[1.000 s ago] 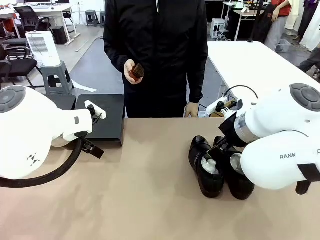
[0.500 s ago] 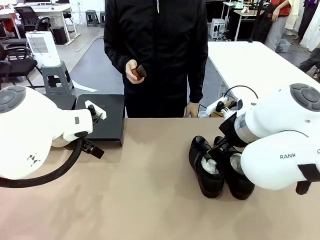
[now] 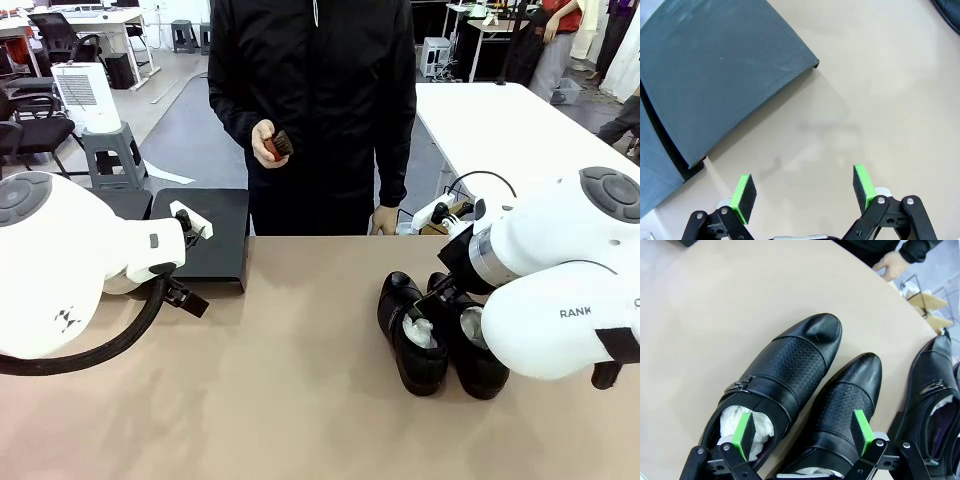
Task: Organize the shoes by placing them on the stand.
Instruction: Pick up one Shoe and place it in the middle of the table.
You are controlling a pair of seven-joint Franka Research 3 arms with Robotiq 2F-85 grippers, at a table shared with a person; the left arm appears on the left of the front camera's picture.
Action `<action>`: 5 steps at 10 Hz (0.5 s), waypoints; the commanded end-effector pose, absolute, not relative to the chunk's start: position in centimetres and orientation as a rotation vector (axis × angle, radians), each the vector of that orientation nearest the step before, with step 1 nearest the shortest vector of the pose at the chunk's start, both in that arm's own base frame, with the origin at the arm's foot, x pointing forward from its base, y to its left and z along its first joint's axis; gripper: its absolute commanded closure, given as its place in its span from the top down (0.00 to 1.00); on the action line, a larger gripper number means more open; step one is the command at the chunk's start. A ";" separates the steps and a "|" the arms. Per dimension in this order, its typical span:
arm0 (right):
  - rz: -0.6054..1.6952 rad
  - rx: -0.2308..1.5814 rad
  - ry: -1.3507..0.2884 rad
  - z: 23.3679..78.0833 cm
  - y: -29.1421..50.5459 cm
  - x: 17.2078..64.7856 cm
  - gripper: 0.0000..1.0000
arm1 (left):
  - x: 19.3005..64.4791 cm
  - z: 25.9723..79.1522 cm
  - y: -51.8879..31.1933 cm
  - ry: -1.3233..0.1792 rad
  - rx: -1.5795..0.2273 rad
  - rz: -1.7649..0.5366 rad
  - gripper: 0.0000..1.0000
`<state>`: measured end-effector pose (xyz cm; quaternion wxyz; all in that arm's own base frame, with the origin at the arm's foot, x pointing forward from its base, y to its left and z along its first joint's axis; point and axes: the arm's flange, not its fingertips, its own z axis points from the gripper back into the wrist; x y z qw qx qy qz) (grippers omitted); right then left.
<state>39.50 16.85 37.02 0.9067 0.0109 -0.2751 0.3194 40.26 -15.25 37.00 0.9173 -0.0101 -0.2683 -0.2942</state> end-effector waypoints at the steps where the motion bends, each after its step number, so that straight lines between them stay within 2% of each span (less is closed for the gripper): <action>1: 0.659 0.023 -0.568 37.0 16.8 39.5 1.00 | 40.3 37.0 -15.2 -0.552 -0.021 -0.604 1.00; 3: 0.659 0.022 -0.568 37.0 16.8 39.5 1.00 | 40.3 37.0 -15.2 -0.552 -0.021 -0.605 1.00; 5: 0.593 0.060 -0.633 41.4 13.5 38.6 1.00 | 38.7 43.4 -14.7 -0.667 -0.002 -0.580 1.00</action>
